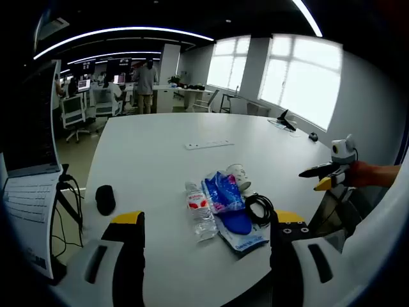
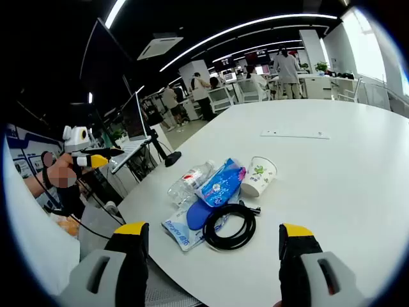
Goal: Arrange the tabletop items into an orderly group along one side of the table until the central work area is clear of visible clutter.
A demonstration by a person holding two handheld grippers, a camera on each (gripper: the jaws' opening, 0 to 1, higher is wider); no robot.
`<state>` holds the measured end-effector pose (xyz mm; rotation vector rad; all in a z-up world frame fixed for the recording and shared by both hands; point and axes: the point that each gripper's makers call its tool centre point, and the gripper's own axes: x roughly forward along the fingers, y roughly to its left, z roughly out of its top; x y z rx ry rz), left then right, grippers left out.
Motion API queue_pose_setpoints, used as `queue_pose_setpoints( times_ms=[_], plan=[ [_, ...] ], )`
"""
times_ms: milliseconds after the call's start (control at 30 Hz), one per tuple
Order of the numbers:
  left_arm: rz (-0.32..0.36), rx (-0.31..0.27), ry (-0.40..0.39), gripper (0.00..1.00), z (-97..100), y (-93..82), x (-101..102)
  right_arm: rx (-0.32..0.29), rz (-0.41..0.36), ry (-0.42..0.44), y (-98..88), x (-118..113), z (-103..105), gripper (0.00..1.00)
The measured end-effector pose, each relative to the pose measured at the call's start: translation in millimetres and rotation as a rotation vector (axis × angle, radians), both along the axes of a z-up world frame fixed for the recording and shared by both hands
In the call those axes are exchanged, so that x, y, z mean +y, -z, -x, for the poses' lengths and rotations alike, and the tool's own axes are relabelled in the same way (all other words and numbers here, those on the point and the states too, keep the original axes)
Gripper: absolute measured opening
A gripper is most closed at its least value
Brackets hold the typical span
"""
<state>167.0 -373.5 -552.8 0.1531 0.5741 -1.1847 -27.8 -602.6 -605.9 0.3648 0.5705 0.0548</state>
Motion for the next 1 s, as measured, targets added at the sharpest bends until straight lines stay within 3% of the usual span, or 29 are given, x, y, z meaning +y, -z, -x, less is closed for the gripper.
queue_pose_setpoints(
  times_ms=[1000],
  plan=[
    [-0.003,0.001,-0.004,0.82,-1.4,1.7,0.4,0.007,-0.005,0.008,5.5,-3.1,3.1,0.85]
  ],
)
